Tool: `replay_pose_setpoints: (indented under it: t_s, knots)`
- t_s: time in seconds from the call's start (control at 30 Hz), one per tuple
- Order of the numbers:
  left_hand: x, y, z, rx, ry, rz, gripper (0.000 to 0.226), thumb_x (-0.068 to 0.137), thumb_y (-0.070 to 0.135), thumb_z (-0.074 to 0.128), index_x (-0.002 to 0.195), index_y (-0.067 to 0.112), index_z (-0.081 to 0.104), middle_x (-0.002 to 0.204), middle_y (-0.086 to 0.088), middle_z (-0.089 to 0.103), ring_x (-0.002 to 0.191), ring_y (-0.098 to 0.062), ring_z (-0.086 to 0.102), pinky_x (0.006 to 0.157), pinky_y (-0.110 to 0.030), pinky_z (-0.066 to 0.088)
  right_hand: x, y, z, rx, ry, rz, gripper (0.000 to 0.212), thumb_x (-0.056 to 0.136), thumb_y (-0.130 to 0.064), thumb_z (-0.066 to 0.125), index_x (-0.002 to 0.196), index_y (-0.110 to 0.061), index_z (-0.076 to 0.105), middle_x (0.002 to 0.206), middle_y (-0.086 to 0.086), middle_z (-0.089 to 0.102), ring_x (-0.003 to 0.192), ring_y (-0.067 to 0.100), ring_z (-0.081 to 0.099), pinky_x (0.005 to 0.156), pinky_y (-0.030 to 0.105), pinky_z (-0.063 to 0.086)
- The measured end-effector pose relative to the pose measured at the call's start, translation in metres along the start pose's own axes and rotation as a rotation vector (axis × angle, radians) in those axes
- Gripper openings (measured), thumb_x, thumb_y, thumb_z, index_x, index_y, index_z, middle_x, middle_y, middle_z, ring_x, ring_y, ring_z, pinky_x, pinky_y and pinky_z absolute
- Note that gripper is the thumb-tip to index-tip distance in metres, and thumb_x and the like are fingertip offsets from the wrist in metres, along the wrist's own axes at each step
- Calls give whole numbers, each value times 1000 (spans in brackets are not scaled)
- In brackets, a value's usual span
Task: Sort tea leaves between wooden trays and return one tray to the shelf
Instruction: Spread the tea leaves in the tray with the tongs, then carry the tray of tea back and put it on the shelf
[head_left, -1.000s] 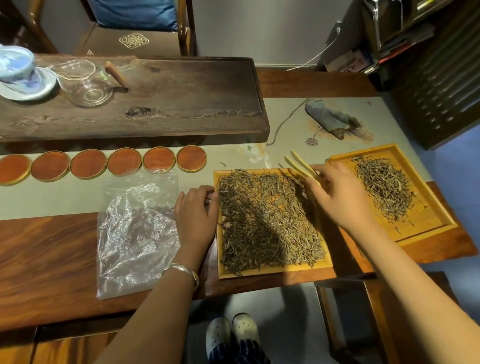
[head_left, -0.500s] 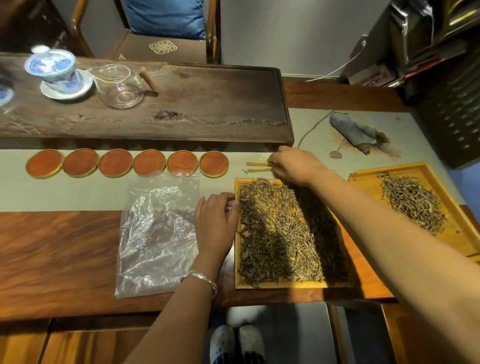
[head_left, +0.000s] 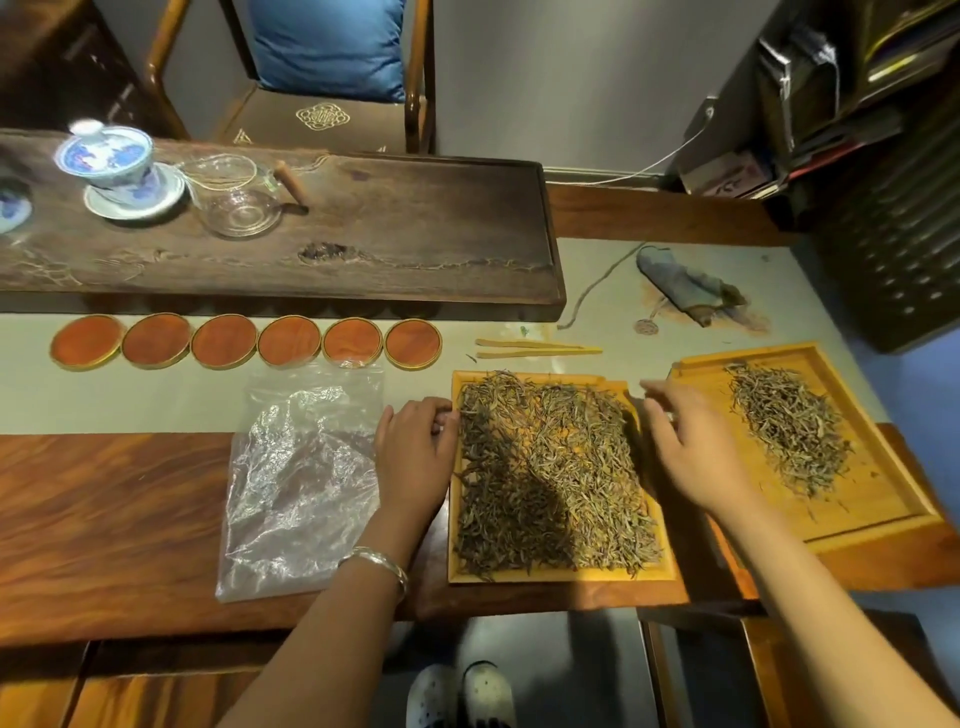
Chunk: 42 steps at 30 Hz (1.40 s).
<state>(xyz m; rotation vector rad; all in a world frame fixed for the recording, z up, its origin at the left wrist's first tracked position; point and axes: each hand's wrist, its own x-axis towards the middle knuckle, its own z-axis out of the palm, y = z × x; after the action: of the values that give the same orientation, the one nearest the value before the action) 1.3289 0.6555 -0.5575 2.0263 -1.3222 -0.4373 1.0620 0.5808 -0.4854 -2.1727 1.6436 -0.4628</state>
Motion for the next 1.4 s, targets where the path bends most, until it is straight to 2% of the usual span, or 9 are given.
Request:
replay_pose_setpoints:
  t_s: [0.13,0.33,0.47,0.57,0.67,1.07,1.17,1.3,1.4]
  knots:
    - [5,11,-7,107,-62,-12,23,95,26,42,96,20,65,88,3,65,89,-17,59,117,-45,15,-55,18,10,-7,-6,86,27,97,-13,47,119,-5,59,112,16,64,107,30,58,88,31,41]
    - [-15,23,-16,-67,-106,-100,38,99,23,43,130,7,55,125,-11,63,112,-23,57,95,-33,43,-71,24,19,63,6,157,33,99,-14,43,127,-2,54,119,16,62,112,28,56,88,25,37]
    - [-51,13,-16,-76,-22,-46,30,98,16,43,123,11,59,109,-5,63,99,-15,55,78,-20,35,-69,30,26,56,8,149,28,98,-12,44,116,-1,63,107,17,65,104,31,58,84,26,38]
    - [-62,13,-11,-45,-29,-15,31,98,11,42,121,12,63,118,-8,62,110,-22,54,92,-28,41,-68,29,33,67,19,140,24,97,-10,45,90,0,65,86,18,63,85,33,57,70,34,39]
    - [-68,18,-4,-43,20,-92,35,98,9,43,129,8,59,130,-11,58,120,-23,50,101,-29,35,-69,27,38,97,64,150,21,97,-11,47,97,1,64,90,17,63,85,30,57,71,34,40]
    - [-61,34,-25,-527,61,-323,33,98,15,49,129,14,60,116,4,64,100,-3,59,74,-1,41,-55,7,18,297,146,131,15,94,-8,52,92,-4,67,83,7,65,79,20,57,66,26,34]
    - [-49,43,-52,-645,68,-375,29,97,14,51,123,17,63,111,2,68,91,6,61,75,-9,49,-41,-15,-3,350,134,121,16,94,-12,53,90,-8,68,76,5,65,71,19,56,59,26,35]
    - [-30,64,-114,-731,102,-467,28,96,14,53,121,16,66,116,-3,70,105,-15,65,96,-38,51,-15,-67,-39,403,152,64,18,94,-14,54,86,-8,69,76,4,64,72,20,56,62,26,33]
    - [-18,77,-174,-716,169,-444,29,96,12,53,122,13,65,119,-7,68,110,-21,63,100,-43,49,6,-119,-65,433,136,19,24,94,-18,55,71,-18,63,62,-4,58,62,15,52,56,29,35]
